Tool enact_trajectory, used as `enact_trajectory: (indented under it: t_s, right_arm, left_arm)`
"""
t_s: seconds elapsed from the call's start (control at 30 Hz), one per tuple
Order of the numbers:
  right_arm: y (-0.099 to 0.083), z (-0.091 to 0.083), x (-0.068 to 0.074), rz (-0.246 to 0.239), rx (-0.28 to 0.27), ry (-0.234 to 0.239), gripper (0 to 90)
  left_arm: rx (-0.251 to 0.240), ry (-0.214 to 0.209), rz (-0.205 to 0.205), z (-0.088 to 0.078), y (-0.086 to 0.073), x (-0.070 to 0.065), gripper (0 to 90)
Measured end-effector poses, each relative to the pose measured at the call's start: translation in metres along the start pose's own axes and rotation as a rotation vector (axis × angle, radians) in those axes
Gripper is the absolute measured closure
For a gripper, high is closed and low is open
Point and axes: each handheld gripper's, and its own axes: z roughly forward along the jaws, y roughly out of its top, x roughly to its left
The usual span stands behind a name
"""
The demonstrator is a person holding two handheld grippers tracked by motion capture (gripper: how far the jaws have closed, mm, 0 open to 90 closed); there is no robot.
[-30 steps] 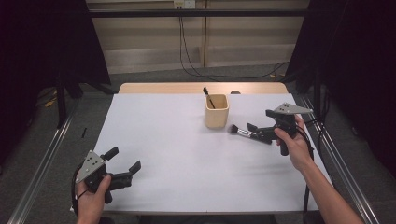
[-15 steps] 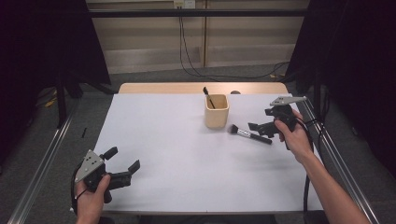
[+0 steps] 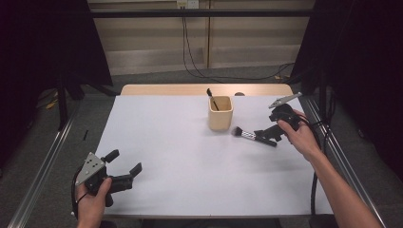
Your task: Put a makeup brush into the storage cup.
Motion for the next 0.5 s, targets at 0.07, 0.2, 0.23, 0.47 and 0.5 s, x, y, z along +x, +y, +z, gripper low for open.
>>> enact_trajectory:
  t_s: [0.07, 0.2, 0.23, 0.47, 0.5]
  right_arm:
    - [0.002, 0.001, -0.001, 0.0, 0.038, 0.012, 3.0]
    - [0.005, 0.007, -0.004, -0.016, 0.117, 0.03, 4.0]
    - [0.006, 0.008, -0.004, -0.015, 0.135, 0.033, 4.4]
    - [0.015, 0.02, -0.003, -0.077, 0.243, 0.053, 5.4]
    - [0.017, 0.022, -0.003, -0.087, 0.256, 0.051, 5.8]
  left_arm:
    - [-0.001, -0.001, -0.002, 0.0, 0.0, 0.0, 2.0]
    - [-0.011, -0.008, -0.016, -0.001, 0.001, -0.001, 2.1]
    - [-0.014, -0.01, -0.012, -0.001, 0.001, -0.002, 2.1]
    - [-0.004, -0.001, -0.003, -0.001, 0.0, 0.0, 2.1]
    - [-0.005, 0.003, -0.004, -0.001, 0.0, 0.0, 2.1]
